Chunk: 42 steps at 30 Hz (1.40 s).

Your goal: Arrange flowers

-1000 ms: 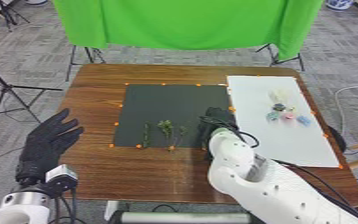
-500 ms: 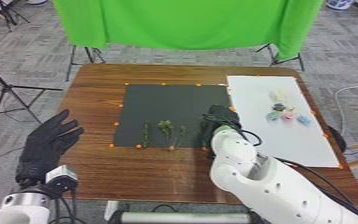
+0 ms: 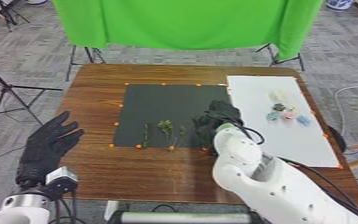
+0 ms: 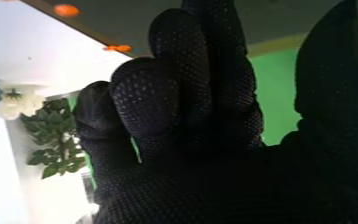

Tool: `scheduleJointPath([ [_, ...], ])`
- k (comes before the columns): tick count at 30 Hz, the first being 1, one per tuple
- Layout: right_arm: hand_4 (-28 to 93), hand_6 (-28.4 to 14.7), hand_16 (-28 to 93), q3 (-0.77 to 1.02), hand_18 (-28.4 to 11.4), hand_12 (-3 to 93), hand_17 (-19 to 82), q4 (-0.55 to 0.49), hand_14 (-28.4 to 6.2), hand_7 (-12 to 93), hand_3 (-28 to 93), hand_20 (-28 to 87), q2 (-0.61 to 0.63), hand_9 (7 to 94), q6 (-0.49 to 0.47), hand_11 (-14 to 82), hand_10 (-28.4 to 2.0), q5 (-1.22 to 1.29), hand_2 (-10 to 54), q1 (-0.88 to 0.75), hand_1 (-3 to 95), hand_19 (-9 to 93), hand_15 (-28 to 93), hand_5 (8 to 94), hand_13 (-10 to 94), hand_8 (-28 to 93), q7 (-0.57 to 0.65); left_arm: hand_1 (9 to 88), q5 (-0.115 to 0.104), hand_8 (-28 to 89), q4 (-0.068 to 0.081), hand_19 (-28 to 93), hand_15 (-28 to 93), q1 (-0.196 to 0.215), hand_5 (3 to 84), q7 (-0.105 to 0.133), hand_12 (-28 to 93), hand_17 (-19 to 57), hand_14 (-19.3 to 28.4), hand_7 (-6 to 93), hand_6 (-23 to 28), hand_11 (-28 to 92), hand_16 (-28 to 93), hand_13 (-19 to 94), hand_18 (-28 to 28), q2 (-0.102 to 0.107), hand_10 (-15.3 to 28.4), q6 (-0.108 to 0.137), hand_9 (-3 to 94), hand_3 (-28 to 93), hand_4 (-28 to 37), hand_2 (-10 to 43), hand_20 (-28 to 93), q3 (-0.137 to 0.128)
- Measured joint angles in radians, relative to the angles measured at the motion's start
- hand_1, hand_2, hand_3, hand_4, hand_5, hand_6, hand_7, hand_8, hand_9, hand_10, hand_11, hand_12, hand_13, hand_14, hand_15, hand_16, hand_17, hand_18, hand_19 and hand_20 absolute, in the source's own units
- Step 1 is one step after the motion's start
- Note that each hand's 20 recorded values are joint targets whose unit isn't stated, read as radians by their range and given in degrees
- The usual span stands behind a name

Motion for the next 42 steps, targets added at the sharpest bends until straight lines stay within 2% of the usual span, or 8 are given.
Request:
scheduleJointPath([
  [4,-24,-6.8,15,0.012,-28.4,20.0,40,-0.01,-12.9,23,80,47,0.005,75.8,0.0,51.7,-19.4,0.0,-6.2,0.0,26.0,93,80,80.6,74,-11,-0.004,24.2,0.0,-10,0.0,62,49,0.001,36.0,0.002,9,-8.1,26.5,14.8,9.9,28,-10,25,22.9,0.0,20.6,0.0,34.3,80,-21.4,8.9,-6,0.001],
  [8,-23,-9.3,11,0.032,-28.0,16.5,38,-0.021,-17.2,24,82,47,0.026,63.3,0.01,47.3,-23.7,0.011,-4.8,0.0,24.4,93,81,69.8,63,-13,-0.008,24.2,0.0,-10,0.0,62,49,0.005,36.0,0.005,9,-8.0,26.5,14.8,9.9,28,-10,25,22.9,0.0,20.6,0.001,34.3,80,-21.5,8.9,-6,0.001],
  [11,-24,-9.9,9,0.094,-26.4,15.2,35,-0.033,-18.9,25,84,48,0.049,55.5,0.03,44.4,-24.9,0.069,-4.3,-0.015,24.0,93,81,63.3,56,-14,-0.028,24.3,-0.001,-10,-0.001,62,49,0.01,35.9,0.009,9,-8.1,26.5,14.8,9.8,28,-10,25,22.9,0.001,20.6,0.003,34.3,80,-21.5,8.9,-6,0.001],
  [15,-24,-10.0,8,0.203,-25.9,13.8,34,-0.047,-18.9,25,86,49,0.09,54.0,0.1,41.3,-24.7,0.171,-4.4,-0.054,24.0,93,81,61.1,55,-15,-0.088,24.3,-0.001,-10,-0.003,62,49,0.017,35.9,0.015,9,-8.0,26.5,14.9,9.8,28,-10,25,22.9,0.001,20.6,0.005,34.3,80,-21.5,8.9,-6,0.001],
  [19,-24,-9.9,8,0.225,-25.8,13.7,34,-0.051,-18.4,25,86,49,0.156,53.2,0.142,39.6,-24.3,0.174,-4.7,-0.067,24.0,93,81,59.4,55,-15,-0.122,24.3,-0.002,-10,-0.005,62,49,0.02,35.9,0.021,9,-8.0,26.5,14.8,9.8,28,-10,25,22.9,0.002,20.6,0.01,34.3,80,-21.5,8.9,-6,0.002],
  [25,-25,-10.2,6,0.243,-25.1,12.8,33,-0.043,-18.4,24,88,47,0.227,49.5,0.143,28.5,-23.8,0.17,-5.4,-0.074,24.1,93,80,56.5,52,-16,-0.125,24.3,-0.002,-11,-0.007,62,49,0.021,35.9,0.025,9,-8.0,26.5,14.9,9.8,28,-10,25,22.9,0.006,20.6,0.016,34.3,80,-21.5,8.9,-6,0.01],
  [35,-25,-10.0,6,0.265,-24.8,13.2,33,-0.006,-18.0,21,90,48,0.338,48.3,0.2,25.6,-22.6,0.176,-6.2,-0.1,25.3,93,80,54.3,52,-15,-0.125,24.3,-0.002,-11,-0.009,62,50,0.02,35.9,0.021,9,-8.0,26.5,14.9,9.8,29,-10,25,22.9,0.006,20.7,0.016,34.4,80,-21.4,8.9,-6,0.018],
  [42,-26,-9.6,6,0.283,-24.6,13.3,32,0.047,-17.6,21,91,48,0.379,48.3,0.166,24.6,-21.8,0.195,-6.7,-0.1,27.4,93,79,54.0,52,-15,-0.125,24.3,-0.002,-11,-0.009,62,50,0.021,35.9,0.025,9,-8.0,26.5,15.0,9.8,29,-10,25,22.9,0.006,20.7,0.016,34.5,80,-21.4,8.8,-6,0.021],
])
